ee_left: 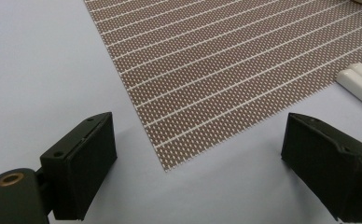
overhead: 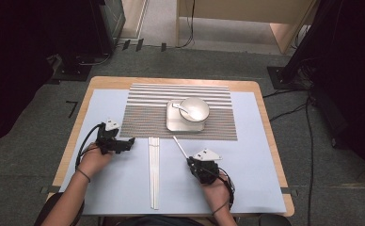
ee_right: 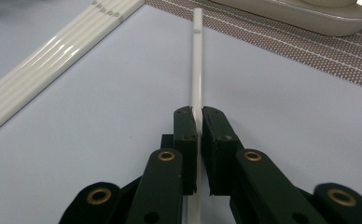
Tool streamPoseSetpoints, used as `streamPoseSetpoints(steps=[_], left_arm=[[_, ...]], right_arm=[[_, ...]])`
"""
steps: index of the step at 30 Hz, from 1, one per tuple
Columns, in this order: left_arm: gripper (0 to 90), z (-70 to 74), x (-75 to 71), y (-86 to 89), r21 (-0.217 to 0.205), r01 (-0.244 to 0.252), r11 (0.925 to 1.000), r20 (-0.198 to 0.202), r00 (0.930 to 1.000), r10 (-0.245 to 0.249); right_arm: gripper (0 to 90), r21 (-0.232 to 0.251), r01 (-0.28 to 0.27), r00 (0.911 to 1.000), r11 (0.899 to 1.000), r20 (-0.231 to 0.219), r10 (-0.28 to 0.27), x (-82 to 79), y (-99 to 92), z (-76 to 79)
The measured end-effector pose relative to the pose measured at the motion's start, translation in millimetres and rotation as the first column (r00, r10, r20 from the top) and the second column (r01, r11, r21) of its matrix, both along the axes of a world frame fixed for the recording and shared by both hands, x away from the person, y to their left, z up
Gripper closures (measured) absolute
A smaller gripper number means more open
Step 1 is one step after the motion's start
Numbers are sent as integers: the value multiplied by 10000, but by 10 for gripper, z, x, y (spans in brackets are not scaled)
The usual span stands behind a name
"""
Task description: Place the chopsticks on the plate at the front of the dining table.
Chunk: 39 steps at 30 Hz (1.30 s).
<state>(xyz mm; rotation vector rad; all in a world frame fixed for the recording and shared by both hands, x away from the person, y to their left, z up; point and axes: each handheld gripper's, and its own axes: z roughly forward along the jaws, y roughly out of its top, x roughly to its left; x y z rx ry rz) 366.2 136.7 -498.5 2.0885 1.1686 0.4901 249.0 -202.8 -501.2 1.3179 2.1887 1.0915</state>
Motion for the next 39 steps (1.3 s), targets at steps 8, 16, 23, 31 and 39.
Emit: streamPoseSetpoints(steps=[8, 16, 23, 31, 39], left_arm=[[95, 0, 1, 0, -4, 1, 10000, -7, 10000, -1], [95, 0, 1, 0, -6, 2, 10000, -10, 10000, -2], [94, 0, 2, 0, -9, 5, 10000, -6, 10000, -5], [94, 0, 3, 0, -9, 6, 10000, -9, 10000, -6], [93, 0, 3, 2, 4, 20, 10000, -17, 10000, -20]], right_arm=[[856, 157, -172, 9994, 9997, -284, 176, 51, -25, 23], [857, 160, -208, 9988, 9997, -430, 215, 77, -27, 39], [857, 261, -144, 9984, 9996, -551, 158, 101, -43, 77], [857, 272, -149, 9983, 9995, -564, 164, 124, -49, 116], [857, 345, -137, 9983, 9993, -556, 156, 153, -55, 145]])
